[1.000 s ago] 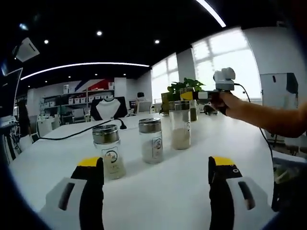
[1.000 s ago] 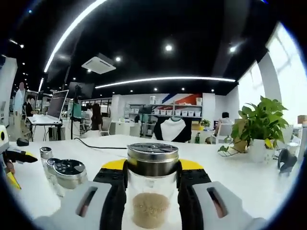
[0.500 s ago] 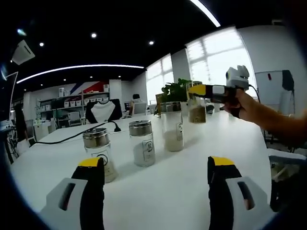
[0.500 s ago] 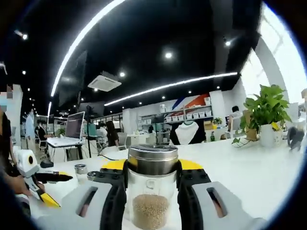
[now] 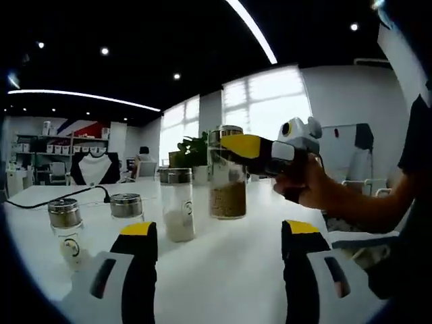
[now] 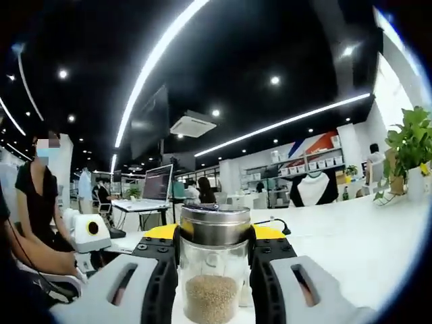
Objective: Rotate the seasoning bottle until the label or dispensing opening points toward the visible target arrow and the bottle remains upright within the marked orientation range
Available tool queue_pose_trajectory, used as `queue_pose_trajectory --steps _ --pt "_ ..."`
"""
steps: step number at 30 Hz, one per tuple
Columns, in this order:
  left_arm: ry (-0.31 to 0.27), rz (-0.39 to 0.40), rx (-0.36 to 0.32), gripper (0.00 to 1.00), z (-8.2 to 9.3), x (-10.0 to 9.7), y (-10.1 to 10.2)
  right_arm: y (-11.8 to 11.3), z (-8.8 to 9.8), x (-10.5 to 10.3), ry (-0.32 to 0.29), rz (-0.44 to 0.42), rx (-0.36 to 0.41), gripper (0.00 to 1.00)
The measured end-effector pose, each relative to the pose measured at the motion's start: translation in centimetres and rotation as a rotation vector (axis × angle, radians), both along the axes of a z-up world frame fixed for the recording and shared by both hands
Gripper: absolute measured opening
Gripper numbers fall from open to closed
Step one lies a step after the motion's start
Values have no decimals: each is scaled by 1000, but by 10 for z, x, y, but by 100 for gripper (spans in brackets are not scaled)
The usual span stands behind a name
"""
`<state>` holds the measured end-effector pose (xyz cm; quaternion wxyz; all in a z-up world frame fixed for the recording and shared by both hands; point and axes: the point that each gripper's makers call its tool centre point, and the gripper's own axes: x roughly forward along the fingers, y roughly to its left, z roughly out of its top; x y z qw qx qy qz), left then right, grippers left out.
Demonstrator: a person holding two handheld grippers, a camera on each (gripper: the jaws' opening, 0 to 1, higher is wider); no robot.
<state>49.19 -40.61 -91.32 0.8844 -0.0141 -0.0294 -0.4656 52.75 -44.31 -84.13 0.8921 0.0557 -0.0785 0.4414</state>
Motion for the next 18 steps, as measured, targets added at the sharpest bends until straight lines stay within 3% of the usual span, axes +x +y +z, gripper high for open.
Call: queue_pose_trajectory --steps 4,10,13,18 --pt "8 -9 36 76 -7 2 -5 13 -14 -7 34 66 -5 37" --pt "-5 -26 66 69 -11 -1 -9 28 -21 -28 8 148 -25 37" --pt "-15 -68 82 68 -12 -8 -14 34 -22 -39 -20 191 -30 37" --pt "-47 -143 100 65 -13 -21 -25 46 -18 -65 -33 342 -24 37"
